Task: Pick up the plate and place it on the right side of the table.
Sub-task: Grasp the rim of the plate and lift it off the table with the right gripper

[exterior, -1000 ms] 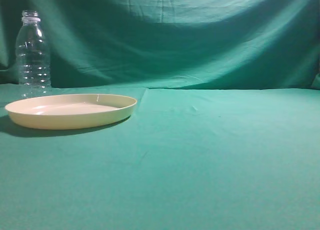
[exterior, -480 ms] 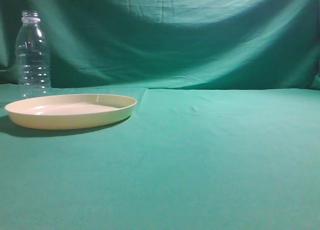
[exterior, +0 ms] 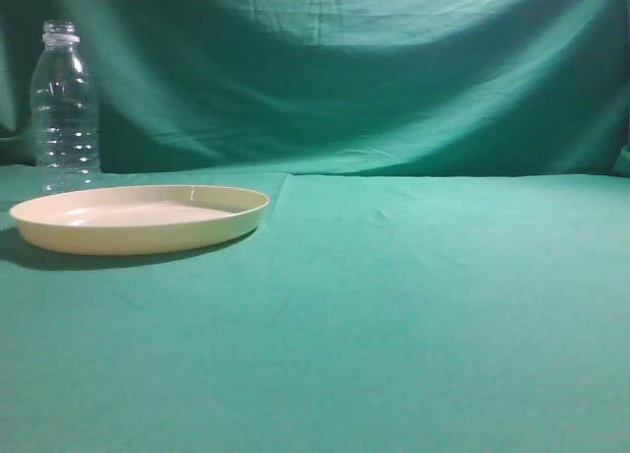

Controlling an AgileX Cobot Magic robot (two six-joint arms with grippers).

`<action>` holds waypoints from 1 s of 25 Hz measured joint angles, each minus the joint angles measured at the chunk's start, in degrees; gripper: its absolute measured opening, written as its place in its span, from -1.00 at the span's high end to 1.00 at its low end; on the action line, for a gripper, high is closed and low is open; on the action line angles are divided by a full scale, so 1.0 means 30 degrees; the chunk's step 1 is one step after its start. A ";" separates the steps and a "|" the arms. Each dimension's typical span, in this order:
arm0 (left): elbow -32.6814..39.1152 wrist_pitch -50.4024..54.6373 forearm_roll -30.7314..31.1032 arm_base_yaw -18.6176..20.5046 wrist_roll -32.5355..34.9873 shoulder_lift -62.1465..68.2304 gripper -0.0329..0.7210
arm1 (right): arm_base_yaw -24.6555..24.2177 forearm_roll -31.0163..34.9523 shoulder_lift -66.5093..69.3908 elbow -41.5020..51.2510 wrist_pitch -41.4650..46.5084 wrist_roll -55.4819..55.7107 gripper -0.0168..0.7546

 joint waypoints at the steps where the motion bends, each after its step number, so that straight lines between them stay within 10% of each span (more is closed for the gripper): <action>1: 0.0000 0.0000 0.0000 0.0000 0.0000 0.0000 0.91 | 0.0351 0.0135 0.1098 -0.0546 0.0587 -0.0322 0.96; 18: 0.0000 0.0000 0.0000 0.0000 0.0000 0.0000 0.91 | 0.7938 0.0345 1.8893 -1.5455 0.4699 -0.0931 0.96; 25: 0.0000 0.0000 0.0000 0.0000 0.0000 0.0000 0.91 | 0.8749 0.0416 2.4152 -2.0368 0.4787 -0.0979 0.17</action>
